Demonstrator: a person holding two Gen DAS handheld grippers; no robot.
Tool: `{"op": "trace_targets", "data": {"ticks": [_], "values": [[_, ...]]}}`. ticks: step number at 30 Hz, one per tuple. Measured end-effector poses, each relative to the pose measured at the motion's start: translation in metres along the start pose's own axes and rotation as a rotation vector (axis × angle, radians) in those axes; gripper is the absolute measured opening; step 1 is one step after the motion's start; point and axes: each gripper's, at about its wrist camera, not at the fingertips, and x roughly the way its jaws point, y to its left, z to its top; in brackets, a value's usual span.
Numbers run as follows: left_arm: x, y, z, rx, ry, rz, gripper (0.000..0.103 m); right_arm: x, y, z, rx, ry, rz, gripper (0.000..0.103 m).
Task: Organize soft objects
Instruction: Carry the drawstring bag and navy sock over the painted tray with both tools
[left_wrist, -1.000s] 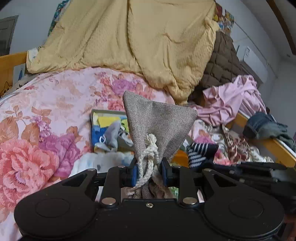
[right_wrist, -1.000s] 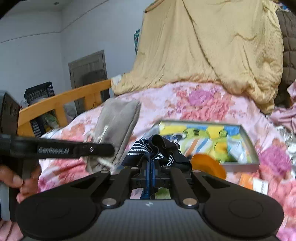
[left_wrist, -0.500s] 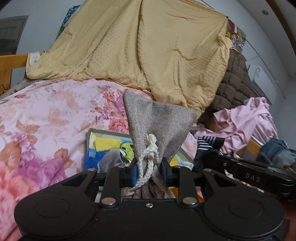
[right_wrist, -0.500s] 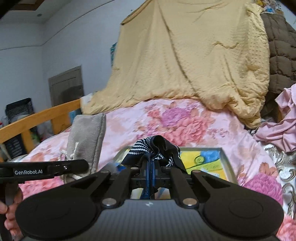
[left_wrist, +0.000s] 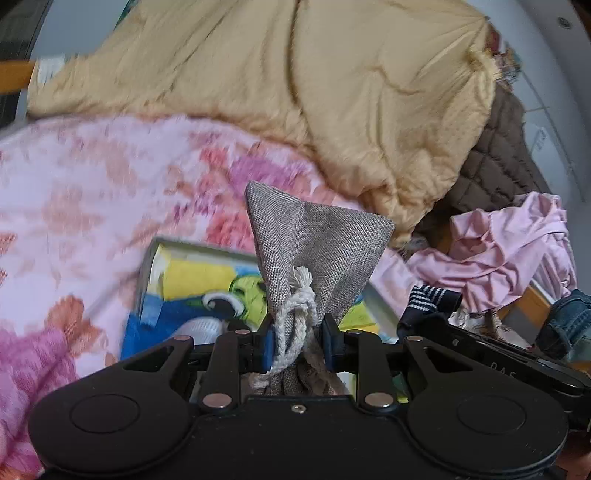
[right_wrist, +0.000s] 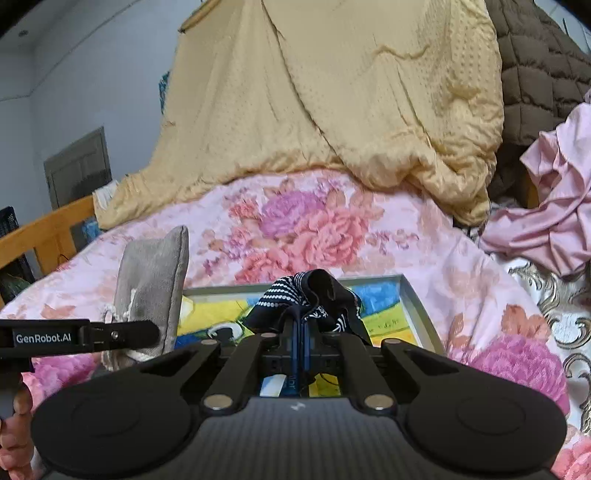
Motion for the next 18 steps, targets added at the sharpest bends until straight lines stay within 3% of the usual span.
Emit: {"op": "trace_targets", "data": {"ticks": [7, 18], "values": [[0.019, 0.016, -0.007, -0.04, 0.089, 0.013, 0.027, 0.019, -0.001, -0.009, 0.009, 0.071, -0.01, 0.004], [0.023, 0.018, -0.012, -0.025, 0.114, 0.044, 0.033, 0.026, 0.002, -0.012, -0.001, 0.123, -0.019, 0.006]]}}
